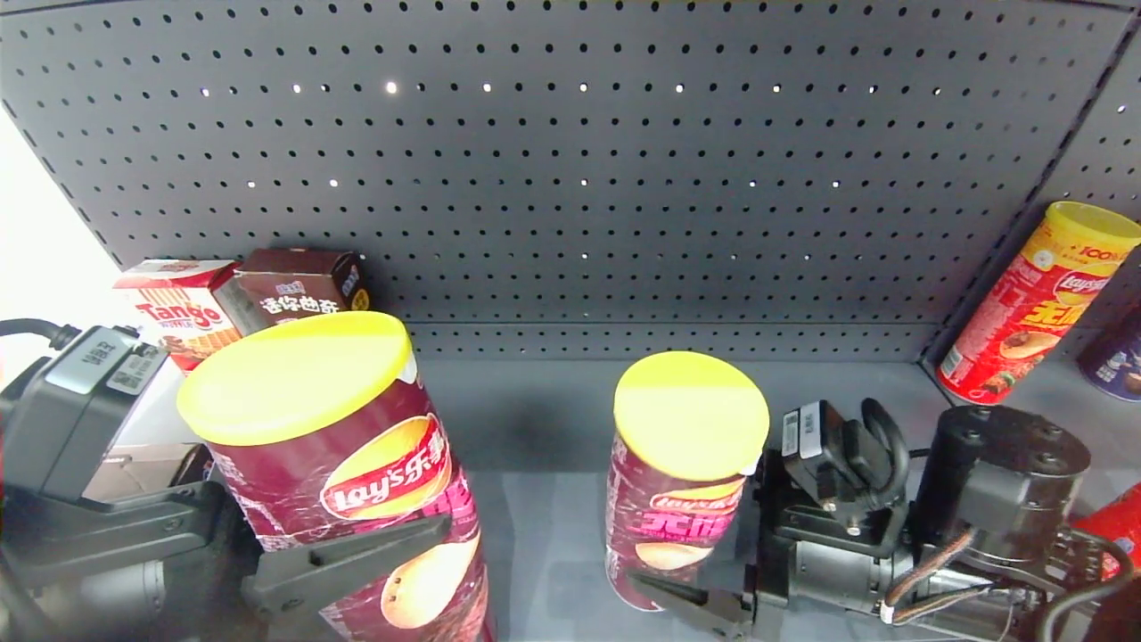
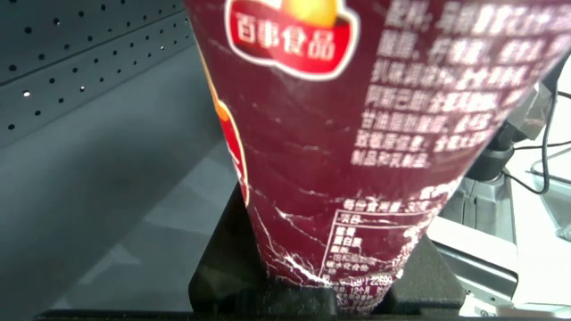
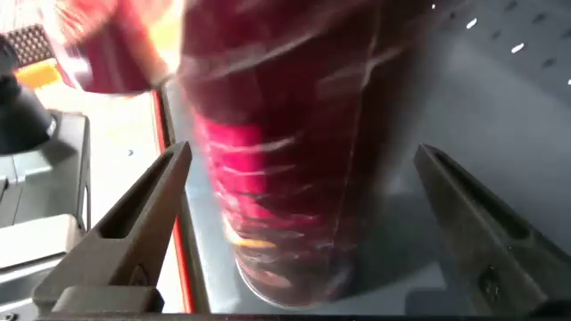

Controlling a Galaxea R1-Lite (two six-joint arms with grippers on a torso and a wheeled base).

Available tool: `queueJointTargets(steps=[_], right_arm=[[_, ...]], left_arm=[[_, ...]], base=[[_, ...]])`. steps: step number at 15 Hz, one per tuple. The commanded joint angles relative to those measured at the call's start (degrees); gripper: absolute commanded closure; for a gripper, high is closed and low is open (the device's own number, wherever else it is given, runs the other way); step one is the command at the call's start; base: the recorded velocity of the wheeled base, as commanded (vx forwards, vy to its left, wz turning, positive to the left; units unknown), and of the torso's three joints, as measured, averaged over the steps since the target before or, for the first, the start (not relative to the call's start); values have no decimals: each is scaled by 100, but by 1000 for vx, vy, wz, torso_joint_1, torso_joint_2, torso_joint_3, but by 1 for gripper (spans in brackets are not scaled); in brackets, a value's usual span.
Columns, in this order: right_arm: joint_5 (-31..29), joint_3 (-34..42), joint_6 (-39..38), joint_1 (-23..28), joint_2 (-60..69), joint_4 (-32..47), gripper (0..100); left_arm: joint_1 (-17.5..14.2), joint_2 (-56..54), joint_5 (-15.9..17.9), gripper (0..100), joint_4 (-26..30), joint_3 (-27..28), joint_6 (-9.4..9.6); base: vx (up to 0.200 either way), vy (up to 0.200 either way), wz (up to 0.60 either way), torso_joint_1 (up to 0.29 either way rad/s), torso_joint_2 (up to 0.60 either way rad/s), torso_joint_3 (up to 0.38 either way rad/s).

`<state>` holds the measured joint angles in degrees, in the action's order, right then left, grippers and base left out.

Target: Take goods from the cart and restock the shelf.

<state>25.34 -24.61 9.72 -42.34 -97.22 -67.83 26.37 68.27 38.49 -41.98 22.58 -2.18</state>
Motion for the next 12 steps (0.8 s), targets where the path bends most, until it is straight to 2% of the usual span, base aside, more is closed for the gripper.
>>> queueJointTargets(steps=[1,3,6,7,10,12], right_arm=[[-12,150,-5,112,643,33,0],[-73,299,-5,244,1390,191,0],[-425,396,-14,393,2357,841,0],[-741,431,-14,446,2954,1316,0],[-1910,747,-31,454,4009,2054,0],[-2280,1257,-31,446,4756,2318,0]], left_arm=[[0,2,1,100,-3,1,-2],[0,2,1,100,-3,1,-2],[0,2,1,100,-3,10,-2],[0,2,1,100,-3,1,-2],[0,2,1,100,-3,10,7],[0,-6,1,100,-12,10,16]], base=[[0,0,0,0,0,0],[0,0,0,0,0,0],[0,0,0,0,0,0],[0,0,0,0,0,0],[0,0,0,0,0,0],[0,0,0,0,0,0]])
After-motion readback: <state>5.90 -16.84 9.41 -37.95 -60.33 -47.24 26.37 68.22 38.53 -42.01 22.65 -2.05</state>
